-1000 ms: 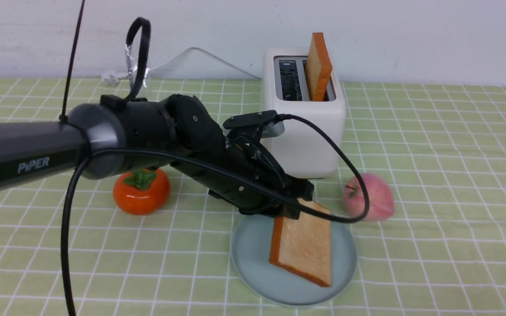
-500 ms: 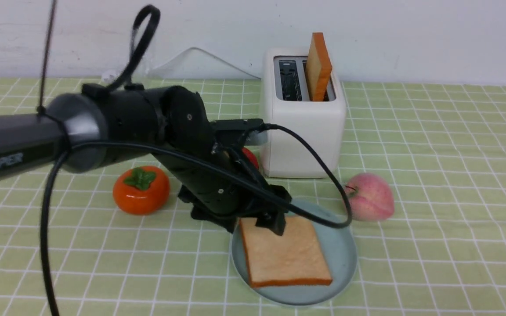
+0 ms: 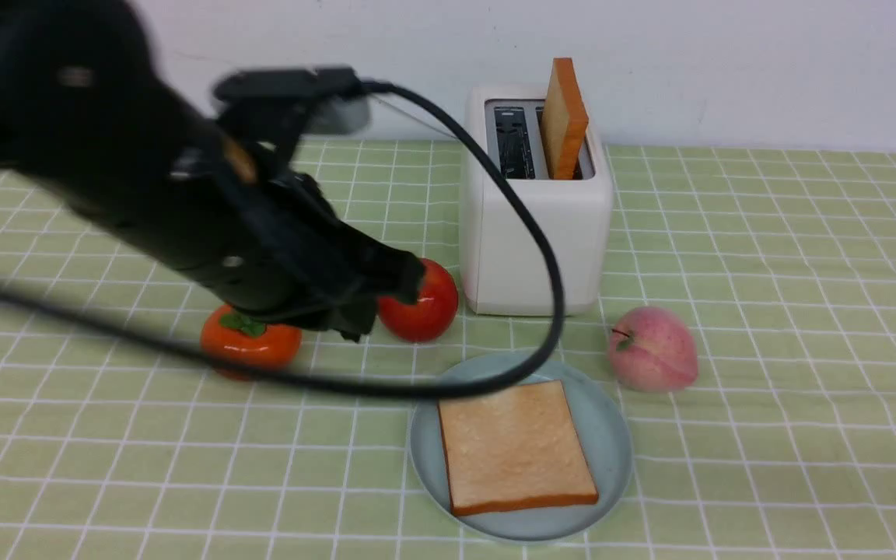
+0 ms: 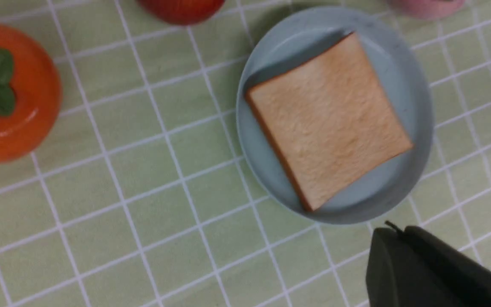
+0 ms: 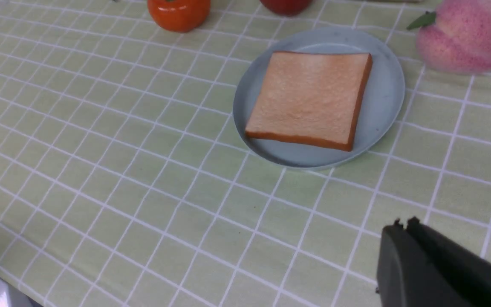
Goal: Take toasted bread from bread machine on green coffee tablecloth place on plate.
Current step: 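Grasp the toast slice in the toaster and pull it up out of the slot with the right gripper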
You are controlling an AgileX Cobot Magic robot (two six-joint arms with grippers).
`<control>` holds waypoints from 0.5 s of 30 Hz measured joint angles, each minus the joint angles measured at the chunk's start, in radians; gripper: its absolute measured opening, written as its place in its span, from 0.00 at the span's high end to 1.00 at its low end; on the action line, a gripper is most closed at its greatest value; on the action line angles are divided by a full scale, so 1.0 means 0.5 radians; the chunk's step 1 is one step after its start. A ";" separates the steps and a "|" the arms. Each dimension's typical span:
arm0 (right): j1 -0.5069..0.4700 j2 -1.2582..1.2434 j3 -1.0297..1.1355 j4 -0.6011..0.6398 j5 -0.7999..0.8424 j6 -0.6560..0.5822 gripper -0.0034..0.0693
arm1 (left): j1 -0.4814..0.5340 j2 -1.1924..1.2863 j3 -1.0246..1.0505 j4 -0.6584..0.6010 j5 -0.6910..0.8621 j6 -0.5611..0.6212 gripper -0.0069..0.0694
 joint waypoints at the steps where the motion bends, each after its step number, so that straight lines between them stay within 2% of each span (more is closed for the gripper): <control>1: 0.000 0.101 -0.048 0.004 -0.019 -0.031 0.96 | 0.000 -0.151 0.105 -0.019 -0.098 0.049 0.93; 7: 0.039 0.667 -0.390 0.111 -0.187 -0.195 0.96 | 0.000 -0.811 0.693 -0.060 -0.478 0.251 0.93; 13: 0.302 1.179 -0.797 0.053 -0.406 -0.222 0.95 | 0.000 -1.384 1.250 -0.069 -0.785 0.388 0.93; 15: 0.433 1.511 -1.078 -0.029 -0.589 -0.224 0.89 | 0.000 -1.637 1.475 -0.074 -0.952 0.411 0.93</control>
